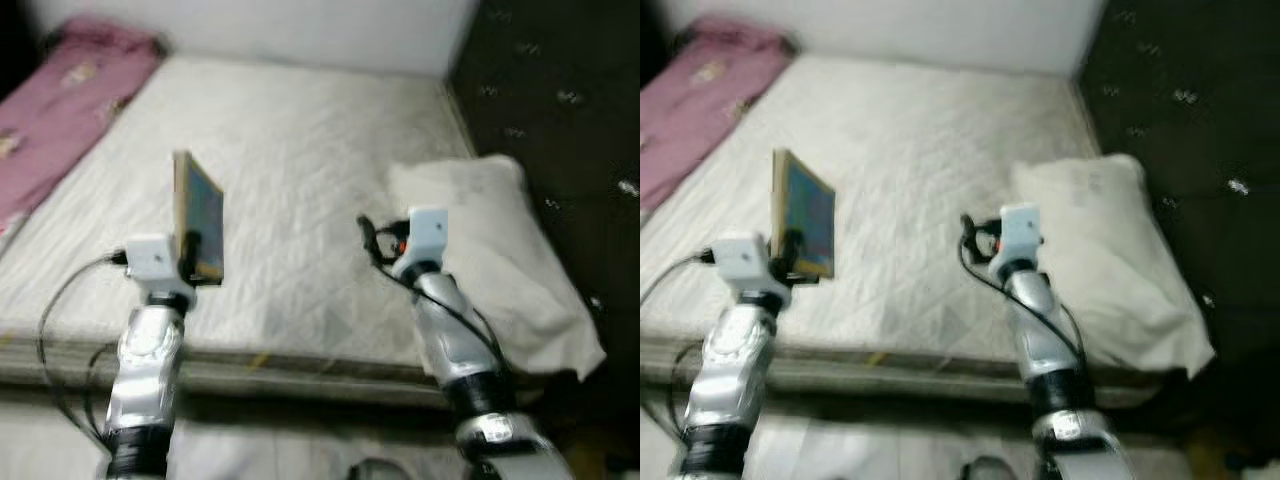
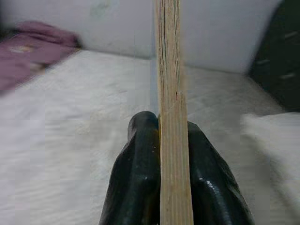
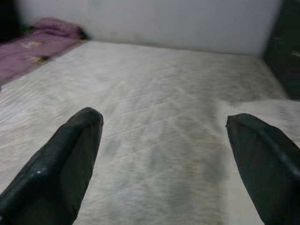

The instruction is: Clean up the room

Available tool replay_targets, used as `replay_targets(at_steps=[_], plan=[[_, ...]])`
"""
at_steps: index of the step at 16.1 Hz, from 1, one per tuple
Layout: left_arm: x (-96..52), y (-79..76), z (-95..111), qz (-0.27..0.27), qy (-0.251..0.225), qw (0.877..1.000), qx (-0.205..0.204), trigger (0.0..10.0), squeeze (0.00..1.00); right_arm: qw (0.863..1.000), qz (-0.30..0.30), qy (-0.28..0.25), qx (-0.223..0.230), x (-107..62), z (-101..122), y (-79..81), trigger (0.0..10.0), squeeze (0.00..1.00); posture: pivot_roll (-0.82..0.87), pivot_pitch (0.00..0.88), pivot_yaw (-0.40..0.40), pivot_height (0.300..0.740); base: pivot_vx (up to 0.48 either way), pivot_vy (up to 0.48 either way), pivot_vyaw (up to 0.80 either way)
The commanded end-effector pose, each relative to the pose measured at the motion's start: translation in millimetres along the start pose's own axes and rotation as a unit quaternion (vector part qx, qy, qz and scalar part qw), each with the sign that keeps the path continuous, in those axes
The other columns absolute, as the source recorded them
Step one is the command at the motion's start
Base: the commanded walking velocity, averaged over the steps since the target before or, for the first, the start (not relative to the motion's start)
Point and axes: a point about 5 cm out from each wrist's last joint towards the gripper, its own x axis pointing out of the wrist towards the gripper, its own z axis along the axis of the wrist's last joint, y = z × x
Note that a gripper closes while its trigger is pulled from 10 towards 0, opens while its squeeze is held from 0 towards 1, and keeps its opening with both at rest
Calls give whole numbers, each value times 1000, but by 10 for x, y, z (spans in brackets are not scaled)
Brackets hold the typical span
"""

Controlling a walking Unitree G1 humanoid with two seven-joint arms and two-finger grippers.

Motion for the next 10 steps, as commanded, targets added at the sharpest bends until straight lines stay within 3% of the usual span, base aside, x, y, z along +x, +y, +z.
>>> replay_targets(at_steps=[1,7,10], plan=[[27,-55,92,-17,-21,1000,7,10000,0,1000,0,-8,1,31,68,-5,10000,0,-81,0,-42,740,307,0,-438],[50,-82,83,-11,-18,1000,1,10000,0,1000,1,-6,1,34,58,-7,10000,0,-80,0,-43,740,51,0,-73],[56,-76,85,-3,-22,1000,4,10000,0,1000,0,-3,1,29,47,-8,10000,0,-80,0,-43,740,0,0,-698]])
